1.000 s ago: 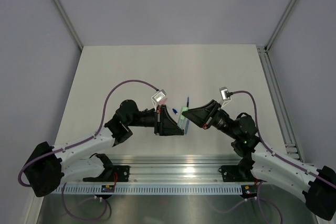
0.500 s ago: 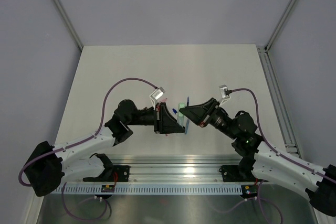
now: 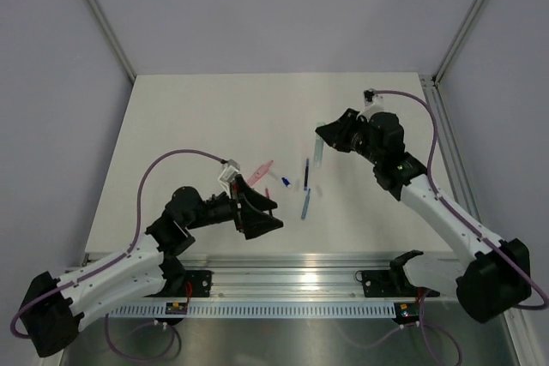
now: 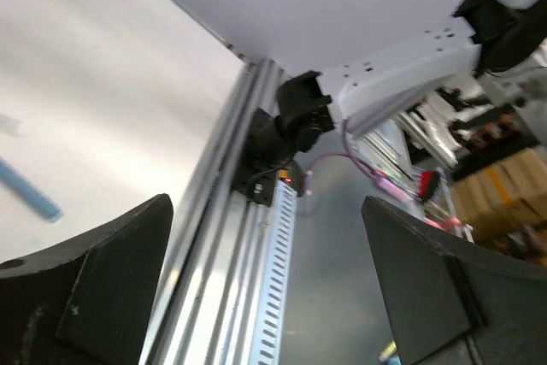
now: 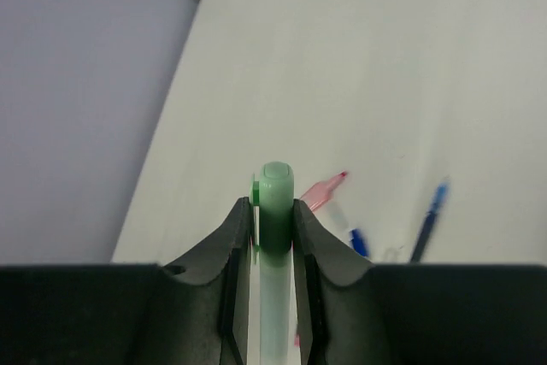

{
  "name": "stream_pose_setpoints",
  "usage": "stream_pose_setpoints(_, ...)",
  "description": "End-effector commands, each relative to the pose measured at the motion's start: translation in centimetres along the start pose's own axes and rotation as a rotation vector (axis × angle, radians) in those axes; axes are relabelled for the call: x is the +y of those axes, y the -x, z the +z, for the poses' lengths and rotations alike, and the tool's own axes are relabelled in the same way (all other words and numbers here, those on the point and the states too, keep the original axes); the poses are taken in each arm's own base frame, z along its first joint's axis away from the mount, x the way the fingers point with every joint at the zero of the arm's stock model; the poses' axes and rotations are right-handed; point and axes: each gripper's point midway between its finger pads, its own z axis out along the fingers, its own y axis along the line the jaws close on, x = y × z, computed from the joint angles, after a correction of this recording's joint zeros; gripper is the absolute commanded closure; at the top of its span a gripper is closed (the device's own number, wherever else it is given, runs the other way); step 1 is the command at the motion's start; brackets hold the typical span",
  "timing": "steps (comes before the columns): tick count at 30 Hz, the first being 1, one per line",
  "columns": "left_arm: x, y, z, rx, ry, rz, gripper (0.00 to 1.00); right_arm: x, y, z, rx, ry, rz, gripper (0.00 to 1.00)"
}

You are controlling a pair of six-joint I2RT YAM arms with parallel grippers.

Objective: Insert the pens into the pen caps

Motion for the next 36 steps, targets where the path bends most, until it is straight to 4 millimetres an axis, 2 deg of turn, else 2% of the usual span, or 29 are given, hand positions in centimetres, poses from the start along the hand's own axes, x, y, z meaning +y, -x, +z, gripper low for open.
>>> stream_pose_setpoints(1, 2.0, 1.2, -1.7, -0.062, 0.175, 0.098, 0.02, -7.7, 0.2, 2.2, 0.11, -0.265, -0.094, 1.0)
stream_pose_setpoints(2, 3.5, 1.0, -2.3, -0.059, 0.259, 0.104, 0.01, -9.2, 1.4, 2.8, 0.108, -0.317, -0.121, 1.0)
stream_pose_setpoints(3, 3.9, 1.2, -2.7, -0.073, 0.292, 0.112, 0.01, -13.3, 0.4, 3.4, 0.175, -0.427, -0.098, 1.0)
stream_pose_setpoints(4, 4.3, 2.0, -3.2, -0.116, 0.337, 0.12, 0.01, -14.7, 0.4, 3.8, 0.192, -0.469, -0.103, 1.0)
stream_pose_setpoints(5, 4.8, 1.9, -3.6, -0.116, 0.371, 0.12, 0.01, -15.8, 1.8, 4.3, 0.177, -0.521, -0.135, 1.0)
stream_pose_setpoints(6, 5.2, 1.9, -3.9, -0.128, 0.395, 0.123, 0.01, -18.5, 0.7, 4.7, 0.229, -0.604, -0.137, 1.0)
stream_pose_setpoints(7, 6.0, 2.1, -4.3, -0.147, 0.435, 0.133, 0.01, -19.9, 1.1, 4.8, 0.243, -0.651, -0.166, 1.0)
stream_pose_setpoints(8, 6.4, 2.1, -4.5, -0.151, 0.455, 0.136, 0.01, -20.4, 3.2, 5.5, 0.207, -0.706, -0.198, 1.0)
stream_pose_setpoints(9, 6.8, 2.1, -4.7, -0.155, 0.472, 0.14, 0.01, -22.8, 1.4, 5.8, 0.294, -0.775, -0.204, 1.0)
stream_pose_setpoints(10, 7.3, 2.1, -4.9, -0.159, 0.499, 0.15, 0.01, -23.5, 1.5, 6.2, 0.315, -0.801, -0.228, 1.0)
stream_pose_setpoints(11, 7.6, 2.0, -5.0, -0.154, 0.513, 0.152, 0.01, -23.8, 3.2, 7.0, 0.285, -0.838, -0.247, 1.0)
stream_pose_setpoints(12, 7.9, 1.9, -5.1, -0.153, 0.521, 0.155, 0.01, -25.8, 1.4, 7.2, 0.36, -0.891, -0.251, 1.0)
stream_pose_setpoints(13, 8.1, 1.8, -5.1, -0.153, 0.528, 0.158, 0.01, -26.2, 1.3, 7.6, 0.377, -0.905, -0.256, 1.0)
stream_pose_setpoints(14, 8.4, 1.6, -5.2, -0.151, 0.535, 0.163, 0.01, -26.3, 2.4, 8.2, 0.357, -0.925, -0.268, 1.0)
stream_pose_setpoints(15, 8.6, 1.5, -5.2, -0.147, 0.542, 0.164, 0.01, -27.6, 1.2, 8.2, 0.401, -0.957, -0.269, 1.0)
stream_pose_setpoints(17, 9.1, 1.4, -5.4, -0.151, 0.563, 0.174, 0.01, -27.9, 1.8, 8.9, 0.395, -0.975, -0.273, 0.99)
stream_pose_setpoints(18, 9.4, 1.3, -5.5, -0.151, 0.572, 0.175, 0.01, -28.9, 0.8, 8.8, 0.437, -1.0, -0.271, 0.98)
stream_pose_setpoints(19, 9.6, 1.3, -5.6, -0.15, 0.583, 0.177, 0.01, -28.8, 1.2, 9.1, 0.429, -1.006, -0.268, 0.96)
stream_pose_setpoints(21, 9.7, 1.2, -5.6, -0.146, 0.591, 0.177, 0.01, -29.7, 0.0, 9.1, 0.478, -1.03, -0.257, 0.93)
stream_pose_setpoints(26, 10.3, 1.4, -6.1, -0.157, 0.633, 0.171, 0.01, -29.9, -1.6, 9.7, 0.513, -1.008, -0.211, 0.84)
stream_pose_setpoints(28, 10.6, 1.3, -6.3, -0.157, 0.653, 0.17, 0.01, -29.6, -2.0, 9.8, 0.519, -0.988, -0.197, 0.79)
stream_pose_setpoints(32, 10.8, 1.6, -6.5, -0.169, 0.671, 0.169, 0.01, -29.0, -2.0, 10.0, 0.515, -0.96, -0.182, 0.63)
stream_pose_setpoints(36, 11.2, 1.6, -6.9, -0.165, 0.707, 0.156, 0.01, -28.0, -1.7, 10.3, 0.497, -0.918, -0.169, 0.56)
